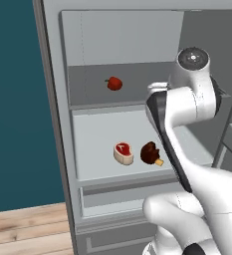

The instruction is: Gather the garlic and bell pepper from the fridge and place them on a tray on the dining counter. Then gather the steaks from the fridge and place them on the other tray.

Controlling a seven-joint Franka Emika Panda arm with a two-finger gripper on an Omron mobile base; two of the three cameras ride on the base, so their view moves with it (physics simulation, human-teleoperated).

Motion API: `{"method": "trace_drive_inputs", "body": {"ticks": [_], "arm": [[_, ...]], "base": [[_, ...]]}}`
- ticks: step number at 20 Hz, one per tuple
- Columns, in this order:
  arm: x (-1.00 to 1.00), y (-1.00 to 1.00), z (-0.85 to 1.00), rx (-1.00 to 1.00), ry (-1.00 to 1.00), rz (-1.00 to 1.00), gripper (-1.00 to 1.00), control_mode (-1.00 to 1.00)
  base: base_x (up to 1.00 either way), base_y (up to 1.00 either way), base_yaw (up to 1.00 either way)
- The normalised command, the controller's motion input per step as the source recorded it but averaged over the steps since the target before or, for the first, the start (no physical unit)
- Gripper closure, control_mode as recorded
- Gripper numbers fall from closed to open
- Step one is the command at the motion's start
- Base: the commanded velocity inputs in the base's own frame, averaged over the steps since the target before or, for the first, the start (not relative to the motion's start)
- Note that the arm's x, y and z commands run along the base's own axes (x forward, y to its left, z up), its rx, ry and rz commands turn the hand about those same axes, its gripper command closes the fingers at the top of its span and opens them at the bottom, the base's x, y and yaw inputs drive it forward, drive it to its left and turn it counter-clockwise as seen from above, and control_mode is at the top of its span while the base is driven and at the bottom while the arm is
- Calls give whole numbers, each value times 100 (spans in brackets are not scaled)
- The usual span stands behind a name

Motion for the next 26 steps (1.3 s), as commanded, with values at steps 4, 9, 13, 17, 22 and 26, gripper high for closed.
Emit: {"method": "trace_drive_inputs", "body": {"ticks": [4, 9, 13, 17, 22, 26], "arm": [[-49, 64, 0, 6, 6, 67, 100, -100], [-60, 32, -15, 7, 0, 53, 100, -100], [-20, 0, 0, 0, 0, 2, 100, -100], [-20, 0, 0, 0, 0, -4, 100, -100], [0, 0, 0, 0, 0, 0, 100, 100], [0, 0, 0, 0, 0, 0, 100, 100]], "base": [[0, 0, 0], [0, 0, 0], [0, 0, 0], [0, 0, 0], [-10, 0, 0], [-99, 0, 0]]}}
